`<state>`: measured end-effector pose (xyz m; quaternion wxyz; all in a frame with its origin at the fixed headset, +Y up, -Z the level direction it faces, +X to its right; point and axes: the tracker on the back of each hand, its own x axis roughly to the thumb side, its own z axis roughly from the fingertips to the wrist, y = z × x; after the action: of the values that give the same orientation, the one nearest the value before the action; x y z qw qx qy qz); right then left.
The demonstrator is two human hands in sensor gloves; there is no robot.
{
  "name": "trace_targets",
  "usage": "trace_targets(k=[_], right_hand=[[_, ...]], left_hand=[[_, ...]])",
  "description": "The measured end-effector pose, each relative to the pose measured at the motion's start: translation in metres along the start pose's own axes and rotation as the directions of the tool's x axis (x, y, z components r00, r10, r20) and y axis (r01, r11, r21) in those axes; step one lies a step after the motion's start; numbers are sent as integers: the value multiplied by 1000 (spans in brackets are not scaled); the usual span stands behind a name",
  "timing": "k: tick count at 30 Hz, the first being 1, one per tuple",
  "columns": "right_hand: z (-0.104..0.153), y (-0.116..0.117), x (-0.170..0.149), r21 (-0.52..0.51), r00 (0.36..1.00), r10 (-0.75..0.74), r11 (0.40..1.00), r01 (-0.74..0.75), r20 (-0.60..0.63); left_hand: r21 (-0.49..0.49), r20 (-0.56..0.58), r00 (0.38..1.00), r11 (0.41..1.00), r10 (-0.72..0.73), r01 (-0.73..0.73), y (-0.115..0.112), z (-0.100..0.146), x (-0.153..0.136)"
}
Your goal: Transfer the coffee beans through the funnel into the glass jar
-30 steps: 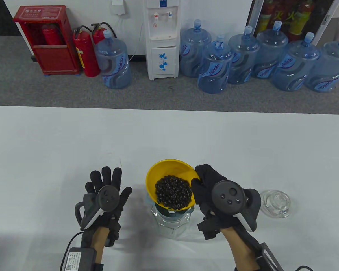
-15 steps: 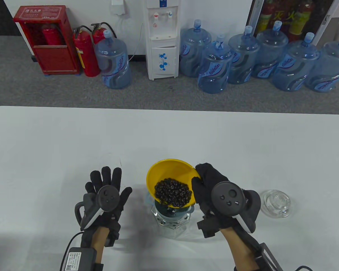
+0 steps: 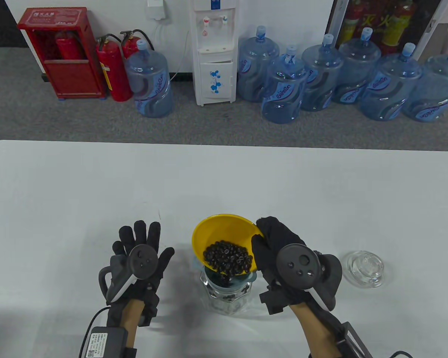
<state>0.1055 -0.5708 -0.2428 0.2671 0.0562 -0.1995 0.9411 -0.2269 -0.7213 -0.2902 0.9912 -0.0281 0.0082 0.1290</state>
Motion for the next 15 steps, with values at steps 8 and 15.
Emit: trace_targets(k=[8, 15], right_hand=[[1, 0, 2, -20, 1000, 10, 1000, -10, 4], [2, 0, 2, -27, 1000, 7, 1000, -6, 3]], left_hand=[[-4, -1, 1000, 1000, 1, -1, 0, 0, 0], [-10, -8, 1000, 1000, 4, -4, 0, 0, 0]])
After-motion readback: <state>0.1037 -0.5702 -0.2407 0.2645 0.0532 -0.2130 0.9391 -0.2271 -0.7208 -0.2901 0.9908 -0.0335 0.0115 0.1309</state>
